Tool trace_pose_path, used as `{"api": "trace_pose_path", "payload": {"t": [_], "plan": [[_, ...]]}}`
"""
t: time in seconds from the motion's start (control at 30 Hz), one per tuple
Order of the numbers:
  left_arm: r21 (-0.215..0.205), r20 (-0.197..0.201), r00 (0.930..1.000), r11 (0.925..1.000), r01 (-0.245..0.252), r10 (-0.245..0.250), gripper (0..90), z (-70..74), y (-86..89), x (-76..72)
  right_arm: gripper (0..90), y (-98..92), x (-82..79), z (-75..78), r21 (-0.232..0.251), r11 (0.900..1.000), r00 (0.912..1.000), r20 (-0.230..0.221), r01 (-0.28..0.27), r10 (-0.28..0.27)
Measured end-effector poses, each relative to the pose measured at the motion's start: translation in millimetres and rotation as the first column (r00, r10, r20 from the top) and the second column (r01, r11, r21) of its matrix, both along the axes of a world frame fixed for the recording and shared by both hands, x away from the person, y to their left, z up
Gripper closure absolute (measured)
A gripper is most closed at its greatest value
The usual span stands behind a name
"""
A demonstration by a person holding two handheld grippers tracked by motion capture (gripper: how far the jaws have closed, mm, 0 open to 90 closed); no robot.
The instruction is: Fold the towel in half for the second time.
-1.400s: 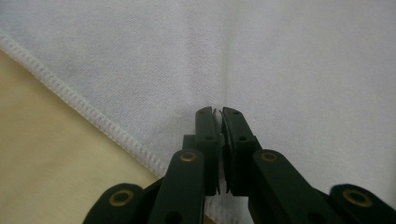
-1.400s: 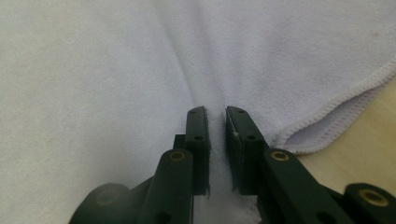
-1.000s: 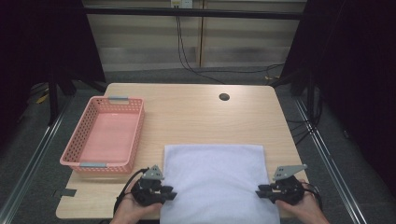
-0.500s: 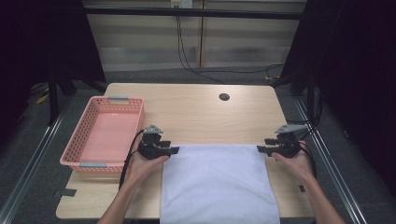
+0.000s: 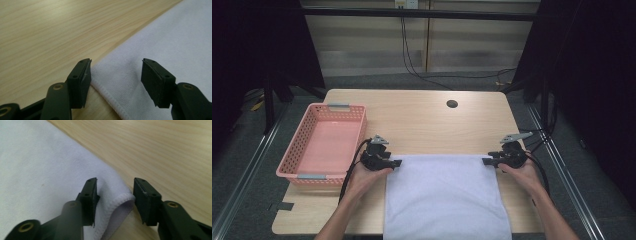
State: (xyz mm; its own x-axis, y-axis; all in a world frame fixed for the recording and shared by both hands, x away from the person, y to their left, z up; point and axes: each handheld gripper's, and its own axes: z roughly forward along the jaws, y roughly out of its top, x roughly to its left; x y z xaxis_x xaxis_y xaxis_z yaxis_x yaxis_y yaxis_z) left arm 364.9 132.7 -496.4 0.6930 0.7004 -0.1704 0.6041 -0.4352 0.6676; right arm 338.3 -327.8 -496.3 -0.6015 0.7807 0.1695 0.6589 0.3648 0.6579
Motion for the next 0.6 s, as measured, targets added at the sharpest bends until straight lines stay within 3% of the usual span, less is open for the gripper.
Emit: {"api": "trace_pose_path", "payload": {"t": [0.07,0.1,0.17,0.23,0.37,0.43,0.6], "plan": [[0.017,-0.002,0.9999,0.9998,0.012,-0.012,42.3,-0.3,0.1,-2.4,69.4,2.0,0.3,-1.6,0.006,1.0,0.9996,-0.017,-0.021,0.021],[0.005,-0.009,0.9997,0.9998,0.021,-0.021,44.5,0.0,1.1,-2.8,75.5,3.0,0.3,-1.8,0.016,1.0,0.9992,-0.029,-0.025,0.026],[-0.006,-0.032,0.9984,0.9989,0.046,-0.046,67.9,0.1,2.3,-2.7,80.8,2.6,0.5,-1.2,0.033,0.999,0.9992,-0.027,-0.028,0.029],[-0.015,-0.036,0.9976,0.9982,0.058,-0.059,81.1,-0.1,0.4,-2.8,82.3,-0.4,1.0,1.4,0.052,0.999,0.9997,-0.017,-0.016,0.017],[-0.118,-0.032,0.9992,0.9929,0.019,-0.023,84.4,5.7,2.7,3.9,83.0,-12.7,2.4,13.3,0.138,0.99,0.9995,0.019,0.021,-0.024],[-0.135,-0.026,0.9994,0.9907,0.018,-0.022,84.4,13.6,3.5,8.5,83.1,-16.2,4.9,20.1,0.146,0.989,0.9987,0.041,0.023,-0.029],[-0.16,0.051,0.9987,0.9872,0.004,0.004,84.5,44.8,0.9,24.4,83.3,-17.1,16.1,44.9,0.163,0.986,0.9943,0.094,0.035,-0.05]]}}
